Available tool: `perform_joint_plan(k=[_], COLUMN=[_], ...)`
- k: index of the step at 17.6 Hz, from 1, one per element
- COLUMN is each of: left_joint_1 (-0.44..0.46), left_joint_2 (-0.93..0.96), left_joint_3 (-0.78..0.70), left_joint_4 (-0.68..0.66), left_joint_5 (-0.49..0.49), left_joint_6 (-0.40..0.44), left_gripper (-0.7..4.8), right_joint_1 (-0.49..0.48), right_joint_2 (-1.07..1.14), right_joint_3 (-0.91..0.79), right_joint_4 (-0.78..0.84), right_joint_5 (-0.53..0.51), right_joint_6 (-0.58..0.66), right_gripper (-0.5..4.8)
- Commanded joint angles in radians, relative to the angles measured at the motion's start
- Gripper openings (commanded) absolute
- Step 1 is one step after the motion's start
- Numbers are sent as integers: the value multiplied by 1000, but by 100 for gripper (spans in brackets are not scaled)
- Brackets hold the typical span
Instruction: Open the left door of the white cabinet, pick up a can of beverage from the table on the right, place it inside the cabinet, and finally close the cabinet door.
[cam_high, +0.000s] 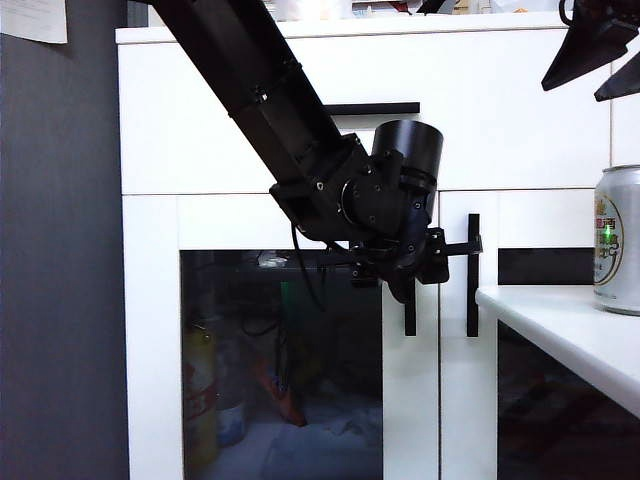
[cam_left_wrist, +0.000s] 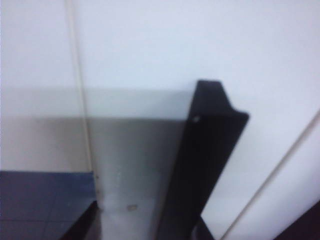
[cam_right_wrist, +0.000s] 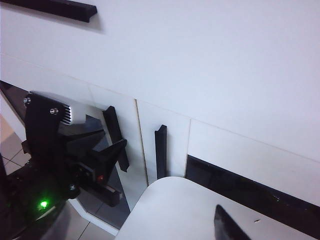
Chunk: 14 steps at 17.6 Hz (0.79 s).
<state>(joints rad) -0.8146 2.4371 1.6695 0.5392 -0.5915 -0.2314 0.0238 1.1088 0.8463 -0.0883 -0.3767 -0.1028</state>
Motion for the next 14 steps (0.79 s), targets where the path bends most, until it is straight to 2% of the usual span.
perform_joint_plan(k=[1, 10, 12, 14], left_joint_1=[-9, -68, -64, -57], left_joint_2=[-17, -43, -43, -43], left_joint_3=[14, 13, 13, 13], left_joint_4=[108, 127, 128, 128], left_joint_5=[84, 67, 37, 0], left_joint_6=[-30, -25, 47, 67], left_gripper=[-6, -6, -6, -6], right_joint_1=[-1, -1, -1, -1], right_joint_2=[-3, -6, -12, -18], right_joint_3=[2, 3, 4, 4], right_joint_4=[10, 15, 19, 18], right_joint_5=[1, 0, -6, -15], right_joint_6=[-2, 6, 28, 28], right_gripper=[367, 367, 367, 367])
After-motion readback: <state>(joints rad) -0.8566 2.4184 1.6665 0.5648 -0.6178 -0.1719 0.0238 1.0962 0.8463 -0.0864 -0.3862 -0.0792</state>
